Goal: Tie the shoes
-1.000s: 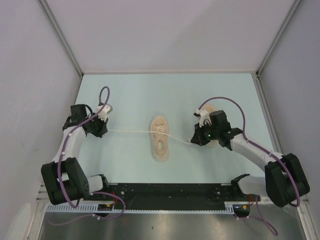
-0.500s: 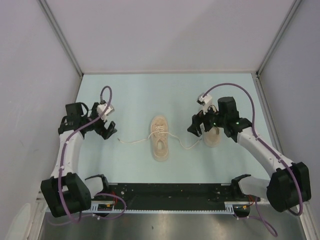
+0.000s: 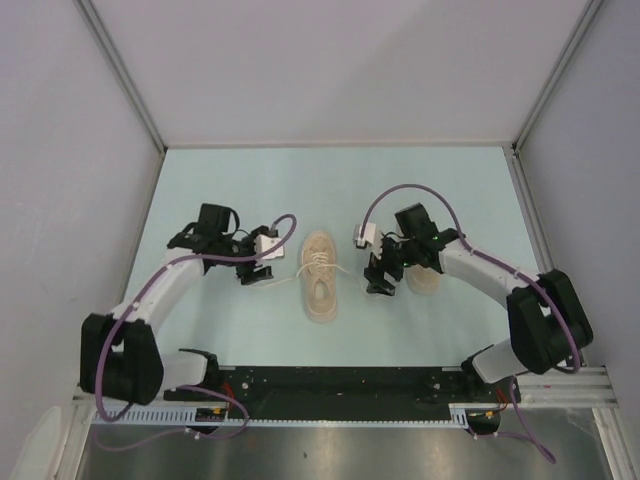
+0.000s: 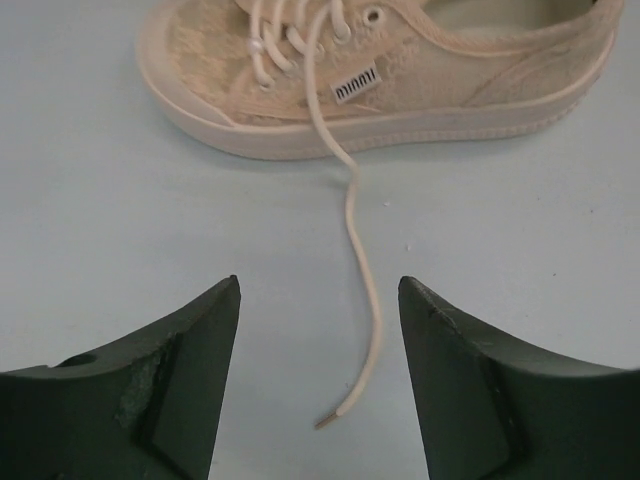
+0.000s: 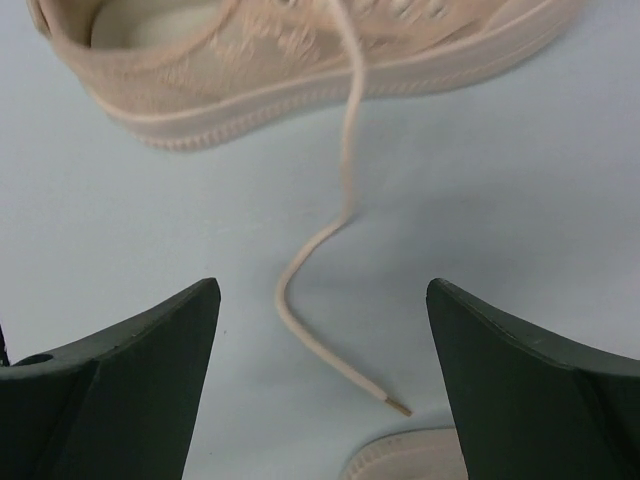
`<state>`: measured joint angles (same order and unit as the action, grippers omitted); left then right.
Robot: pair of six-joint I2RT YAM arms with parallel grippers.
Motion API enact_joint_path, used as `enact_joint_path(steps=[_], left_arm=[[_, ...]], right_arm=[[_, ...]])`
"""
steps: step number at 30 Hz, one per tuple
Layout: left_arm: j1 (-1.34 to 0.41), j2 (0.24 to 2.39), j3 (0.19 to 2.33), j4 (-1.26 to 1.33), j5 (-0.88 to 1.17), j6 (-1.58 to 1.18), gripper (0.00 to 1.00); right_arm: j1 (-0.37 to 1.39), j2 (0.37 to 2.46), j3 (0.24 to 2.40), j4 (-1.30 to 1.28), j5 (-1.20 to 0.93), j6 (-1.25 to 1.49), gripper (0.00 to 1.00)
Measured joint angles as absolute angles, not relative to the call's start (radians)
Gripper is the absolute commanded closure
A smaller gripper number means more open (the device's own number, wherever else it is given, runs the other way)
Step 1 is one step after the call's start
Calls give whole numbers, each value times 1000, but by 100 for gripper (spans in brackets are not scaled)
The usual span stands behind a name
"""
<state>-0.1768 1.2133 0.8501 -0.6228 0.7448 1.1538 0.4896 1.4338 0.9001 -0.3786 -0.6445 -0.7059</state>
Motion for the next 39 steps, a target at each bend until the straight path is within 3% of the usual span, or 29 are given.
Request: enact_joint_path(steps=[2,8,18,19,20,21,22,23,24,25,28,39], left_arm=[[-202,1291,843,-628,709,1182,43],[-226,1460,844,-630,650,1228,52],[-244,1524,837,-635,534,1287,45],[-244,1528,831,-630,522,1288,49],[-244,1532,827,-630,514,1288,52],[-244,1537,823,-631,504,1288,56],[-244,1541,822,-631,498,1287,66],[-244,1547,821,-633,495,1287,71],[-244,1549,821,-638,496,1288,77],[-245,1549,821,-647,497,1291,86],[-246,1549,821,-666,499,1296,100],[-146,1464,822,-683,500,1201,100]], right_arm=[[514,1489,900,-411,-624,-745,15],[562,1576,900,-461,-551,-813,23],[552,1636,910,-506,-462,-911,34],[553,1638,912,-507,-459,-918,38],[554,1642,915,-506,-454,-923,54],[556,1646,919,-505,-450,-928,63],[557,1652,923,-501,-447,-935,74],[557,1657,928,-499,-446,-942,93],[557,1663,933,-500,-449,-941,98],[558,1666,935,-502,-453,-946,100],[562,1665,937,-510,-449,-941,100],[518,1480,916,-549,-376,-868,100]])
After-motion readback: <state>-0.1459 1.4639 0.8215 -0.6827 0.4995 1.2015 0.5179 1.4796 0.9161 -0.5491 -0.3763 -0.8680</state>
